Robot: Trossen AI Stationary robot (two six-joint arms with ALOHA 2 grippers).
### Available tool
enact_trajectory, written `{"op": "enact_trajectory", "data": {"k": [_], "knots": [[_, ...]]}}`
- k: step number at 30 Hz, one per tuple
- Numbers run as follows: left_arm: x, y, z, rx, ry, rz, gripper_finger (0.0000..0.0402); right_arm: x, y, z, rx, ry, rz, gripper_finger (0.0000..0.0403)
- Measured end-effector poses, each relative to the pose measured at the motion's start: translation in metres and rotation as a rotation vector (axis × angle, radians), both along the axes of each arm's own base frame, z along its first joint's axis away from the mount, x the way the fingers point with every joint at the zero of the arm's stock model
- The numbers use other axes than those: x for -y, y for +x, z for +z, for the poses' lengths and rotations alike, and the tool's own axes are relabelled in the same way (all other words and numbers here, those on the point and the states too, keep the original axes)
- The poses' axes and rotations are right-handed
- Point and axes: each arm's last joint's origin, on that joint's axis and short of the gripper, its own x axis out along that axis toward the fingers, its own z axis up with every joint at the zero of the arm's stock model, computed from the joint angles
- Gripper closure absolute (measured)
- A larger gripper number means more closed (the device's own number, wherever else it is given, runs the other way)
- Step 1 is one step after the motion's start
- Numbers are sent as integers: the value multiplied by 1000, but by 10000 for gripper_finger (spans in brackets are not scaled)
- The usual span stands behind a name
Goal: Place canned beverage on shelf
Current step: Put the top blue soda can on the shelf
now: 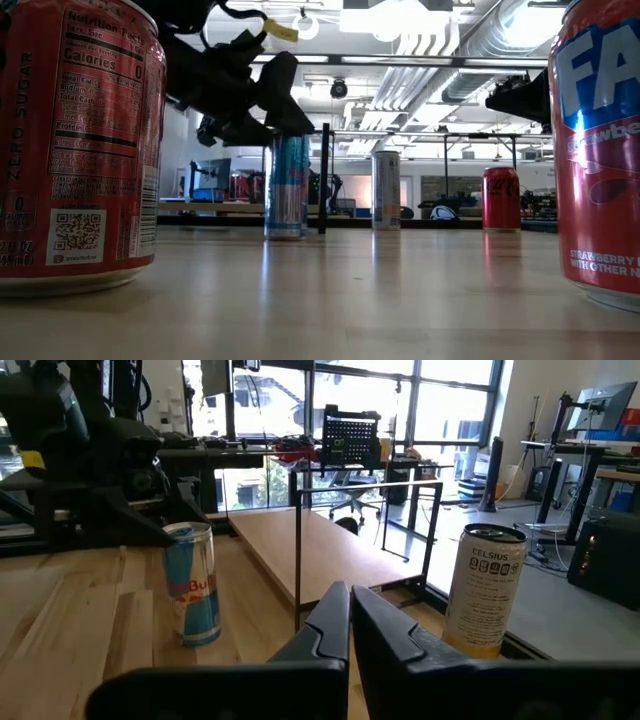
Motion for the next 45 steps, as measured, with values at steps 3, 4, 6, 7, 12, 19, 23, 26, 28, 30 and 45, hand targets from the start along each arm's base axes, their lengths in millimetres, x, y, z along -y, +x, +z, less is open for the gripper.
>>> {"op": "enact_trajectory", "data": {"k": [3, 4, 6, 7, 12, 19, 23, 26, 28, 30, 45], "knots": [[-5, 1, 0, -16, 3, -17, 142, 0, 0, 0, 0, 0, 0, 402], [-7, 2, 0, -18, -1, -23, 154, 0, 0, 0, 0, 0, 0, 402], [-11, 2, -1, -21, -10, -32, 179, 0, 0, 0, 0, 0, 0, 402], [-12, 3, -1, -26, -9, -38, 188, 0, 0, 0, 0, 0, 0, 402], [-19, 0, 9, -109, 62, -148, 189, 0, 0, 0, 0, 0, 0, 402], [-42, -27, 50, -207, 121, -251, 189, 0, 0, 0, -1, 0, 0, 402], [-63, -53, 78, -228, 144, -336, 189, 0, 0, 0, -1, 0, 0, 402], [-85, -75, 96, -212, 145, -381, 189, 0, 0, 0, -1, 0, 0, 402], [-99, -90, 106, -179, 138, -436, 189, 0, 0, 0, -1, -1, 0, 402], [-112, -105, 113, -169, 150, -478, 189, 0, 0, 0, -1, -1, 0, 402], [-203, -149, 90, -302, 113, -318, 189, 0, 0, 0, -1, -1, 0, 402]]}}
